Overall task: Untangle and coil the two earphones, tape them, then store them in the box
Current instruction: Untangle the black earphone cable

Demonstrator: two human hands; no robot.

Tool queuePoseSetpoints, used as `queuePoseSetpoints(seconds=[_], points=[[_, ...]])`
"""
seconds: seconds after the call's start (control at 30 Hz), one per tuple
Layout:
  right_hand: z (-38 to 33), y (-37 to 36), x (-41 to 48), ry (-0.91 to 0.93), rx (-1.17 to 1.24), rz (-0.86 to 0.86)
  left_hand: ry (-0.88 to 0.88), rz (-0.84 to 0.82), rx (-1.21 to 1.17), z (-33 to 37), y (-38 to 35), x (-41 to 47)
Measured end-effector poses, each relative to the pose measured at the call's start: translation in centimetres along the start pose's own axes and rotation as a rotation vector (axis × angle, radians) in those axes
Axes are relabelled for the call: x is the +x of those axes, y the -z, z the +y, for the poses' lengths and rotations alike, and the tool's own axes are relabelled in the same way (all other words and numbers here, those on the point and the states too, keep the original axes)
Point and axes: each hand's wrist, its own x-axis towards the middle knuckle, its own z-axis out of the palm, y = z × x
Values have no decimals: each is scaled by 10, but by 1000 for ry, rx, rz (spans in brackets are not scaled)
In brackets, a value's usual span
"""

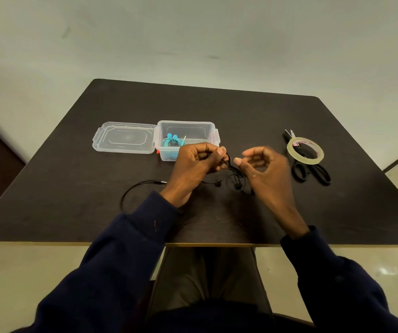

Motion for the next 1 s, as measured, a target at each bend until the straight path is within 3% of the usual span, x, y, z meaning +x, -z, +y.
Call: queuePoseSetpoints(seconds=[0.1,0.43,0.7,0.9,1.0], points=[[-7,5,-4,199,46,-40,25,24,-43,-2,2,1],[-8,-5,3,-38,162,-95,188,93,-180,-7,4,2],[-1,-13,-11,149,-54,-90,232,149,-139,-8,-3,-2],[-1,-15,-9,231,-137,-143,248,1,-56,-3,0,-2],[-2,-13,-9,148,-40,-156,250,-26,-17,-4,3,0]])
